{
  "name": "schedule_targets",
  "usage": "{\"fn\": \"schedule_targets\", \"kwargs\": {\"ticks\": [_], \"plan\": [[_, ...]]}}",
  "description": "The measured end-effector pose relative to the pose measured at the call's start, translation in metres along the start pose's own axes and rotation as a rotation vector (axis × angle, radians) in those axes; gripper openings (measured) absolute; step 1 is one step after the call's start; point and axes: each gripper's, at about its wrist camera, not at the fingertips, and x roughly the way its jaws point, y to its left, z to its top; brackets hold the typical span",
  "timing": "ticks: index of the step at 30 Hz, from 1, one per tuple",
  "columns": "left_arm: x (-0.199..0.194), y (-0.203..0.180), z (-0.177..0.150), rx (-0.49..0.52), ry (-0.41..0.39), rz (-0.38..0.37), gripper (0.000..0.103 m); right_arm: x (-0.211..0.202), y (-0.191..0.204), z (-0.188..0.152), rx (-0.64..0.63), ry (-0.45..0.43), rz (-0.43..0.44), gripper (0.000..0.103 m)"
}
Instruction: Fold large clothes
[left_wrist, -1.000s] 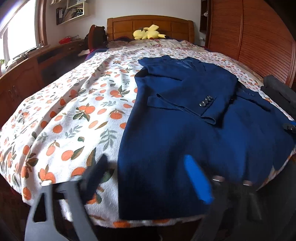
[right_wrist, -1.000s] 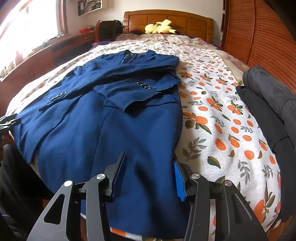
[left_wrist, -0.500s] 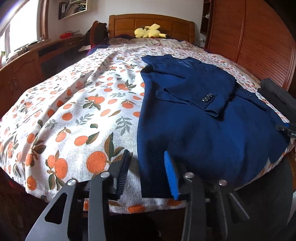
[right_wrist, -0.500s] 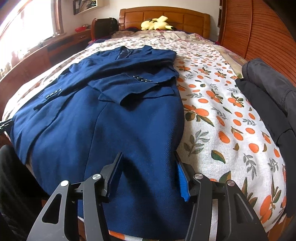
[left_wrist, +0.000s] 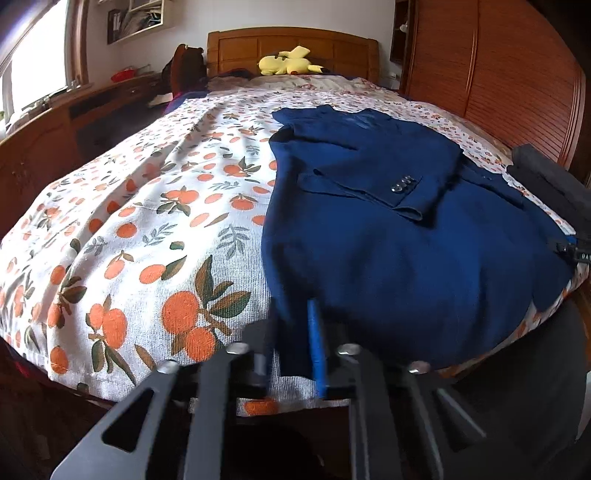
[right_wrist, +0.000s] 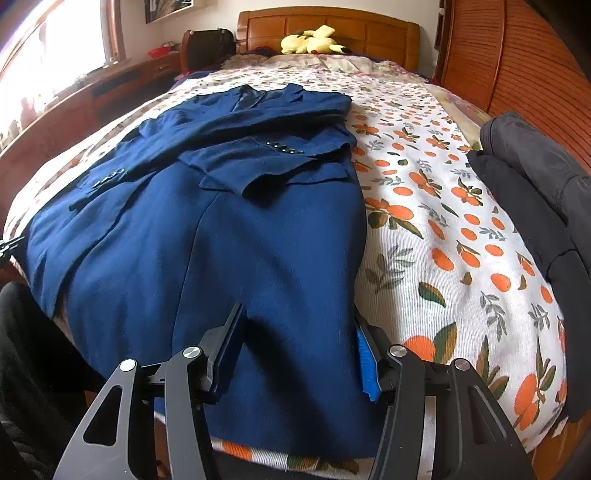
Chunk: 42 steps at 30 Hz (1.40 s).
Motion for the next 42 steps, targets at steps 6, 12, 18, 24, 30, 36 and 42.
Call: {"fn": "schedule_targets", "kwargs": {"ticks": [6,12,18,24,30,36,42], "plan": [[-0.021,-0.006,0.016,-0.016,-0.047,-0.059,0.004,-0.006,-0.002,-0.002,0.007,-0.016,0.011,0.012],[-0.060,-0.028,0.057,-0.007,-0.168,-0.106,0.003,-0.035,-0.005,0.020,0.024,-0.122,0.091,0.004],[-0.107,-0.052,0.113,0.009,-0.300,-0.141,0.003,-0.083,0.001,0.067,0.024,-0.263,0.142,0.004],[-0.166,-0.074,0.167,0.036,-0.444,-0.154,0.003,-0.141,0.021,0.113,-0.029,-0.417,0.123,0.004],[-0.226,-0.088,0.214,0.061,-0.559,-0.144,0.003,-0.215,0.024,0.145,-0.054,-0.567,0.119,0.004],[-0.282,-0.100,0.233,0.102,-0.642,-0.161,0.003,-0.273,0.024,0.149,-0.073,-0.657,0.102,0.004],[-0.313,-0.095,0.241,0.083,-0.688,-0.154,0.003,-0.313,0.014,0.144,-0.072,-0.720,0.080,0.004]]}}
